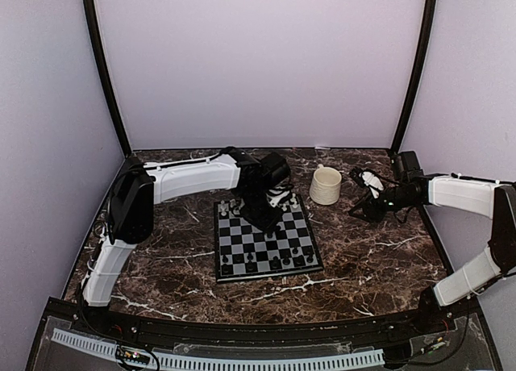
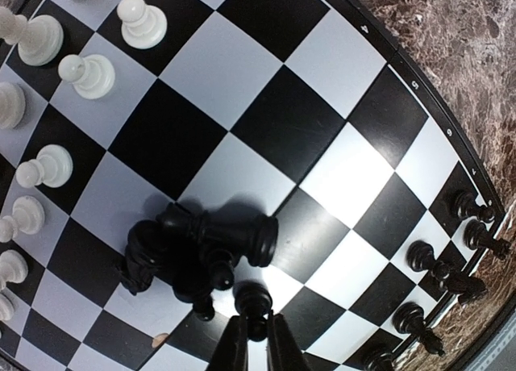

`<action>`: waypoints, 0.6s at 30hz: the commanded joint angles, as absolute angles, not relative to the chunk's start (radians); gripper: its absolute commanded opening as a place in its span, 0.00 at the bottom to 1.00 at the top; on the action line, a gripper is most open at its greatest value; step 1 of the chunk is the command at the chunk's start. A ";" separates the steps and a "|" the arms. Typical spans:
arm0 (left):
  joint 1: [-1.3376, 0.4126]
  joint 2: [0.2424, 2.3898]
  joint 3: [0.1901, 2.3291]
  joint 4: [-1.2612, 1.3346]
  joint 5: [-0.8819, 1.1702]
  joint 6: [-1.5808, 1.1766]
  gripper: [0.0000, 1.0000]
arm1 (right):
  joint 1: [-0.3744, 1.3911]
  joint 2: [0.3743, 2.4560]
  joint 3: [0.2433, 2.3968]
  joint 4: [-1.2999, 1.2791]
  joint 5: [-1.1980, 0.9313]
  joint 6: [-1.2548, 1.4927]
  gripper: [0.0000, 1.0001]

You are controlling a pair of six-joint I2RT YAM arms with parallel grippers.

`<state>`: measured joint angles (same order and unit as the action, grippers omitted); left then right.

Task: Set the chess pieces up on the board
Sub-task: Pick up the pawn from the chessboard.

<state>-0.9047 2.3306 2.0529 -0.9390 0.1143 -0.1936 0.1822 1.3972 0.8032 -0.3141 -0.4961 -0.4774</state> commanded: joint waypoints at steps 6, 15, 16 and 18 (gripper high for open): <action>-0.959 2.305 2.076 -0.981 0.158 -0.168 0.09 | 0.178 1.396 0.795 -0.304 -0.496 -0.483 0.43; -0.989 2.308 2.065 -0.944 0.233 -0.179 0.09 | 0.178 1.396 0.795 -0.305 -0.496 -0.483 0.43; -0.990 2.309 2.065 -0.944 0.236 -0.178 0.09 | 0.178 1.396 0.795 -0.304 -0.496 -0.483 0.43; -0.992 2.312 2.064 -0.943 0.243 -0.178 0.09 | 0.178 1.396 0.795 -0.304 -0.496 -0.483 0.43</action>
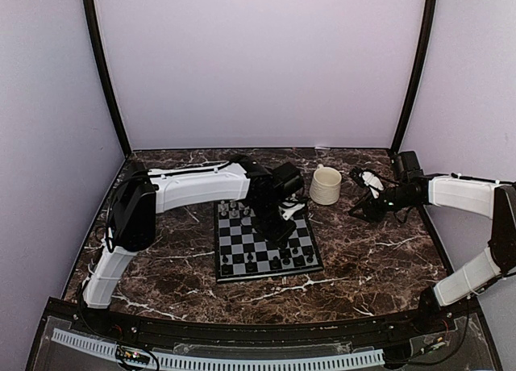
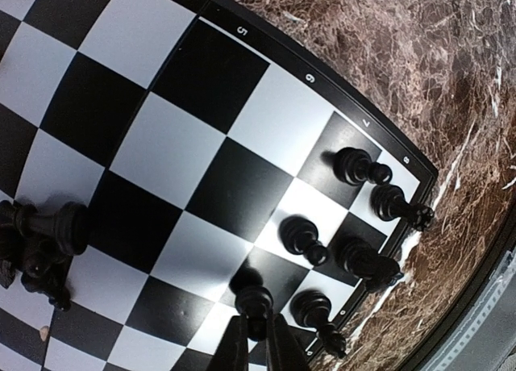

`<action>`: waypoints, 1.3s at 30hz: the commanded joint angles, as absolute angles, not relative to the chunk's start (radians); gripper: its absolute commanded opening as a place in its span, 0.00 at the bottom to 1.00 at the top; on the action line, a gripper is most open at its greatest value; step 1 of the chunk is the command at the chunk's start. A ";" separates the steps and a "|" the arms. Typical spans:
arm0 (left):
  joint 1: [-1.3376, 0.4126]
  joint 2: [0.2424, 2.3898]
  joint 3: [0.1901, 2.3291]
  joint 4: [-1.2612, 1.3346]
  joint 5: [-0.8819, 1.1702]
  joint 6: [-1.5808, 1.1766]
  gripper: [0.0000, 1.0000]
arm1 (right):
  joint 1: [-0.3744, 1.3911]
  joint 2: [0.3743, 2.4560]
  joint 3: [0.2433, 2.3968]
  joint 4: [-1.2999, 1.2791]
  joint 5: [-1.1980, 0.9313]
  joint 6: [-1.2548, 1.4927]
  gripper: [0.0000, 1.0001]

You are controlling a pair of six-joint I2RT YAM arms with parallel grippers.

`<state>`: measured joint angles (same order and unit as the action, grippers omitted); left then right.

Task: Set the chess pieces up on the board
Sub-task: Pick up the pawn from the chessboard, then place the pawn at f7.

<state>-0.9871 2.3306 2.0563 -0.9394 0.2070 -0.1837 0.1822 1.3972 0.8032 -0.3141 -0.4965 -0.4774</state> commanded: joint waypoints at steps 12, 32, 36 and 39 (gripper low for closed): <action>-0.996 2.322 2.056 -0.929 0.243 -0.178 0.10 | 0.178 1.390 0.793 -0.305 -0.494 -0.483 0.43; -0.996 2.353 2.070 -0.934 0.265 -0.175 0.13 | 0.178 1.390 0.792 -0.304 -0.493 -0.485 0.43; -0.996 2.354 2.077 -0.946 0.256 -0.174 0.20 | 0.178 1.391 0.792 -0.303 -0.494 -0.485 0.43; -0.996 2.353 2.082 -0.953 0.250 -0.171 0.24 | 0.178 1.391 0.793 -0.305 -0.495 -0.485 0.43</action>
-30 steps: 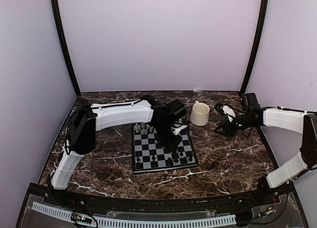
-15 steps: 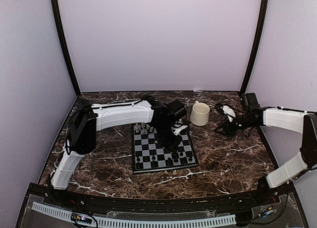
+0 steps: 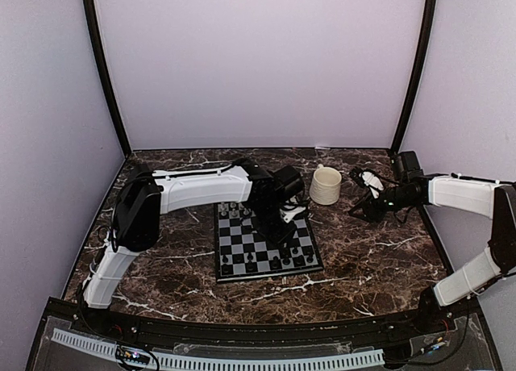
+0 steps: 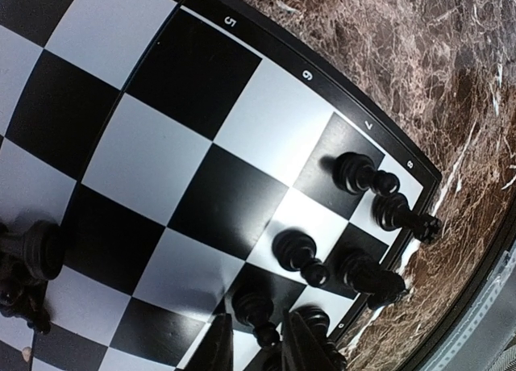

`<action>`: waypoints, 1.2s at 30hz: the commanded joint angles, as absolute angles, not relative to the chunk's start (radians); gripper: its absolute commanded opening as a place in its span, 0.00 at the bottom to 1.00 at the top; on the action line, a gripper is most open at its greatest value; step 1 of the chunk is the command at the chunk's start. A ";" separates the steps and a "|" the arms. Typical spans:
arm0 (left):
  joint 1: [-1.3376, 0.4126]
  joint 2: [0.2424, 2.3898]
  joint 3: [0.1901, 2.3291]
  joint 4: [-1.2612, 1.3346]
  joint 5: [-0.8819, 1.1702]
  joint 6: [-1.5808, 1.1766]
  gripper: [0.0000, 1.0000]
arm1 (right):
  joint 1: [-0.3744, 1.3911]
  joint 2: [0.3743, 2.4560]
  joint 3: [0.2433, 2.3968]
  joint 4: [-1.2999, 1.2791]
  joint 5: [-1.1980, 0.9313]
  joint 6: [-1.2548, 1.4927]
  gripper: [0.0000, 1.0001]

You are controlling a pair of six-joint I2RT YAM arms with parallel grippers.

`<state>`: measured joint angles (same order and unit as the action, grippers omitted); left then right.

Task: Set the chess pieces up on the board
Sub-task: Place the pawn at f7.

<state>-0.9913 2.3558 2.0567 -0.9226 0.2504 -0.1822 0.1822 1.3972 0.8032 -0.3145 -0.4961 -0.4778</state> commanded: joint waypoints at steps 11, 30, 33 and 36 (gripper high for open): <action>-0.996 2.354 2.097 -0.941 0.268 -0.164 0.27 | 0.178 1.389 0.792 -0.304 -0.494 -0.485 0.44; -0.996 2.352 2.088 -0.922 0.312 -0.162 0.28 | 0.178 1.392 0.791 -0.303 -0.493 -0.486 0.44; -0.996 2.352 2.092 -0.924 0.311 -0.162 0.28 | 0.178 1.393 0.792 -0.304 -0.492 -0.485 0.44; -0.996 2.345 2.094 -0.925 0.282 -0.166 0.28 | 0.178 1.391 0.792 -0.303 -0.492 -0.485 0.44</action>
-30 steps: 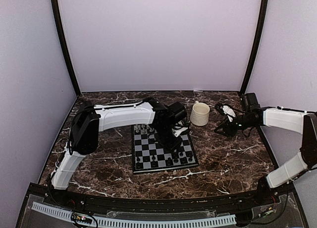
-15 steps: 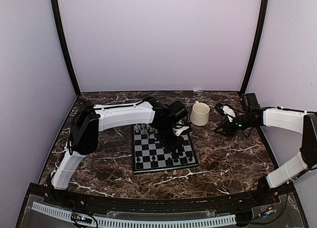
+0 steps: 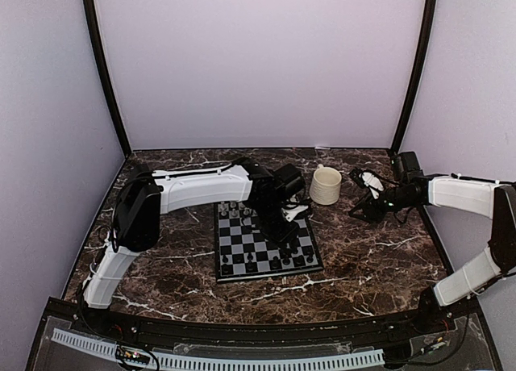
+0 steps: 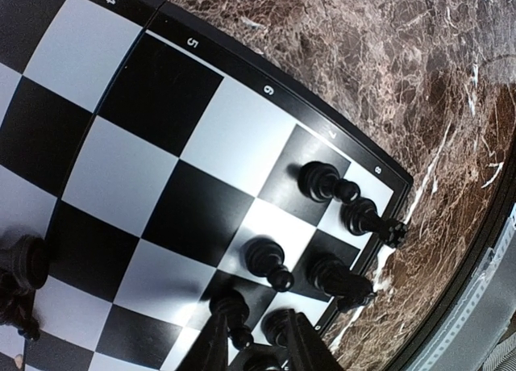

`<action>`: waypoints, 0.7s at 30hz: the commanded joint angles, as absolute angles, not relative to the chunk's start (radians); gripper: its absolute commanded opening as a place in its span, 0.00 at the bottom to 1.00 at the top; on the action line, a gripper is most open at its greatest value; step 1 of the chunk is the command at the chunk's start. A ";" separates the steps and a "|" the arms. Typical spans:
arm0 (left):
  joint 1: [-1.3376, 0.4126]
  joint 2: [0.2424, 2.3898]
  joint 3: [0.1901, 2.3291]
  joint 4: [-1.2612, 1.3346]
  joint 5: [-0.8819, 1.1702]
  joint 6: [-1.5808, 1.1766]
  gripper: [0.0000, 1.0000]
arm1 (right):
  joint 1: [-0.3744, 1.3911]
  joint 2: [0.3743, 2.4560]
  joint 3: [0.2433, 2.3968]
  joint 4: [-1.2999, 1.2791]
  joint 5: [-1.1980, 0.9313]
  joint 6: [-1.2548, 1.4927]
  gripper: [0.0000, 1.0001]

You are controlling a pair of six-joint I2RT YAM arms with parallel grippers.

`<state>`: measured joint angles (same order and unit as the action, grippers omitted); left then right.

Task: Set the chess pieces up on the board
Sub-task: Place the pawn at f7, then pick up the pawn from the chessboard.

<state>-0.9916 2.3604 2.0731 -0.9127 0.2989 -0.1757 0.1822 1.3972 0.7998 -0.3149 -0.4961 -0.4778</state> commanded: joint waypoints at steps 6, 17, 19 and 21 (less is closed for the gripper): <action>-0.995 2.278 2.087 -0.888 0.162 -0.159 0.29 | 0.178 1.391 0.790 -0.304 -0.490 -0.485 0.44; -0.936 2.160 1.975 -0.760 0.079 -0.174 0.31 | 0.178 1.392 0.790 -0.302 -0.489 -0.486 0.44; -0.924 2.160 1.960 -0.754 0.061 -0.196 0.30 | 0.178 1.391 0.790 -0.303 -0.488 -0.486 0.44; -0.915 2.161 1.941 -0.744 0.053 -0.212 0.29 | 0.178 1.390 0.789 -0.302 -0.486 -0.486 0.44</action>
<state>-0.9398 2.1933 1.9900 -0.7643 0.1013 -0.1745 0.1822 1.3972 0.7994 -0.3149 -0.4927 -0.4778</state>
